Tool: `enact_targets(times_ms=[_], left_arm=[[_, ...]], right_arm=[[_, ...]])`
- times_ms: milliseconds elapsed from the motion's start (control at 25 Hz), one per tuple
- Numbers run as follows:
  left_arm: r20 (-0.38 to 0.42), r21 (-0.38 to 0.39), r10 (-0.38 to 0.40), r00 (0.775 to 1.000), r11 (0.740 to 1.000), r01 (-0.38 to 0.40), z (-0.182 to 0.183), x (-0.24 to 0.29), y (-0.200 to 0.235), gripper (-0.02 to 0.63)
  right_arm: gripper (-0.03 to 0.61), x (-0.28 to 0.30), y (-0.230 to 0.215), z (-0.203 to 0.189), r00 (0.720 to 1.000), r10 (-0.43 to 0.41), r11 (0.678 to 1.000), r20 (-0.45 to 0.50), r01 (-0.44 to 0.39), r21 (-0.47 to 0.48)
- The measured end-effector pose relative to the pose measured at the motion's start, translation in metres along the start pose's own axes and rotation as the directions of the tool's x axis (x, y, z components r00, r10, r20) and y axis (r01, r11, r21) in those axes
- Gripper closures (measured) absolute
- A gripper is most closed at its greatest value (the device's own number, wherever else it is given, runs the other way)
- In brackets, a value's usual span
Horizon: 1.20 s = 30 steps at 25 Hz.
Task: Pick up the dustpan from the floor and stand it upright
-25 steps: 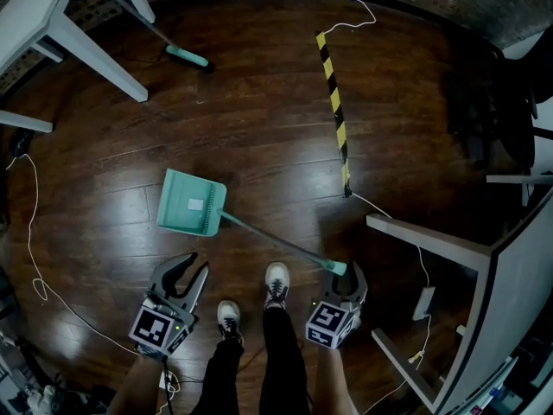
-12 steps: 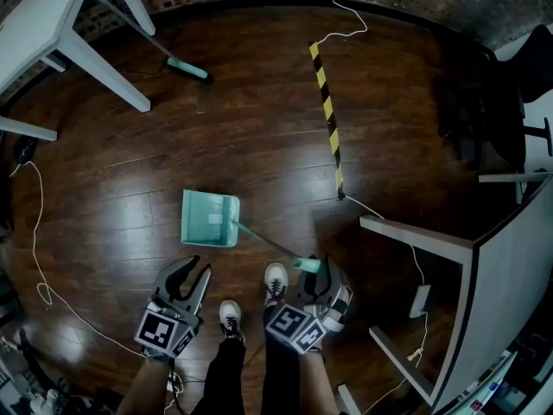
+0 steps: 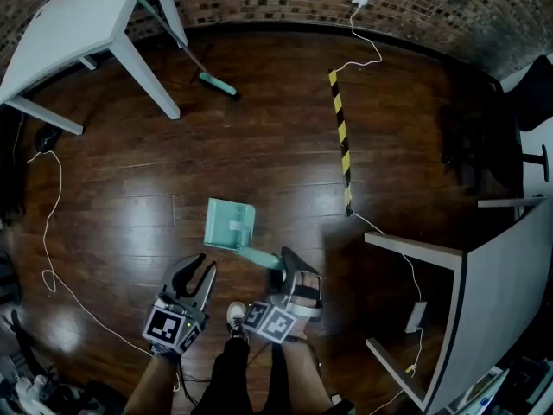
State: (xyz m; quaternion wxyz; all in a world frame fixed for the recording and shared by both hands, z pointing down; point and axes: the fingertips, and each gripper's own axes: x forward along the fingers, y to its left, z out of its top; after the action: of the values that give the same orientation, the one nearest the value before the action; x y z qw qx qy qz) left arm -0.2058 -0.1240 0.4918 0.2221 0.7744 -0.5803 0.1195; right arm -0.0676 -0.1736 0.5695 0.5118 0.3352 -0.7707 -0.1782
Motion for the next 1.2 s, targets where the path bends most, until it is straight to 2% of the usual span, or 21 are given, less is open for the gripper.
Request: enact_targets(times_ms=[160, 440, 520, 640, 800, 840, 920, 1000, 1040, 1080, 1120, 1200], left_arm=[[0.041, -0.051, 0.040, 0.998, 0.998, -0.038, 0.012, -0.026, 0.011, 0.503], [0.057, -0.038, 0.074, 0.996, 0.997, -0.072, 0.012, -0.057, 0.027, 0.503], [0.086, -0.056, 0.093, 0.992, 0.994, -0.089, 0.014, -0.066, 0.033, 0.503], [0.154, -0.124, 0.104, 0.983, 0.989, -0.086, 0.042, -0.081, 0.036, 0.506], [0.209, -0.114, 0.081, 0.975, 0.992, -0.058, 0.078, -0.099, 0.021, 0.506], [0.218, -0.110, 0.076, 0.973, 0.993, -0.053, 0.083, -0.104, 0.017, 0.506], [0.229, -0.107, 0.066, 0.971, 0.993, -0.042, 0.093, -0.113, 0.012, 0.517], [0.232, -0.099, 0.055, 0.971, 0.995, -0.033, 0.100, -0.124, 0.006, 0.536], [0.232, -0.095, 0.052, 0.971, 0.995, -0.031, 0.103, -0.131, 0.003, 0.546], [0.233, -0.091, 0.050, 0.971, 0.995, -0.029, 0.106, -0.139, 0.001, 0.548], [0.237, -0.088, 0.046, 0.970, 0.996, -0.026, 0.111, -0.146, -0.001, 0.551], [0.255, -0.083, 0.033, 0.966, 0.996, -0.012, 0.123, -0.159, -0.002, 0.563]], right_arm=[[0.405, -0.008, 0.013, 0.020, 0.999, 0.041, 0.999, 0.027, -0.041, -0.009], [0.405, -0.015, 0.005, 0.030, 0.998, 0.030, 0.995, 0.057, -0.024, -0.099], [0.404, -0.023, 0.002, 0.029, 0.997, 0.047, 0.990, 0.058, -0.039, -0.134], [0.396, -0.035, -0.006, 0.025, 0.995, 0.088, 0.987, 0.050, -0.080, -0.143], [0.396, -0.058, -0.017, -0.001, 0.992, 0.123, 0.979, -0.002, -0.122, -0.161], [0.396, -0.064, -0.020, -0.008, 0.992, 0.126, 0.982, -0.009, -0.126, -0.138], [0.400, -0.077, -0.026, -0.021, 0.990, 0.138, 0.990, -0.009, -0.138, -0.034], [0.456, -0.095, -0.035, -0.027, 0.991, 0.137, 0.987, 0.000, -0.136, 0.081], [0.464, -0.107, -0.039, -0.028, 0.991, 0.134, 0.980, 0.010, -0.134, 0.145], [0.484, -0.118, -0.045, -0.028, 0.991, 0.131, 0.966, 0.024, -0.133, 0.223], [0.524, -0.127, -0.050, -0.026, 0.991, 0.126, 0.942, 0.040, -0.132, 0.310], [0.548, -0.145, -0.062, -0.018, 0.992, 0.105, 0.884, 0.068, -0.124, 0.450]])
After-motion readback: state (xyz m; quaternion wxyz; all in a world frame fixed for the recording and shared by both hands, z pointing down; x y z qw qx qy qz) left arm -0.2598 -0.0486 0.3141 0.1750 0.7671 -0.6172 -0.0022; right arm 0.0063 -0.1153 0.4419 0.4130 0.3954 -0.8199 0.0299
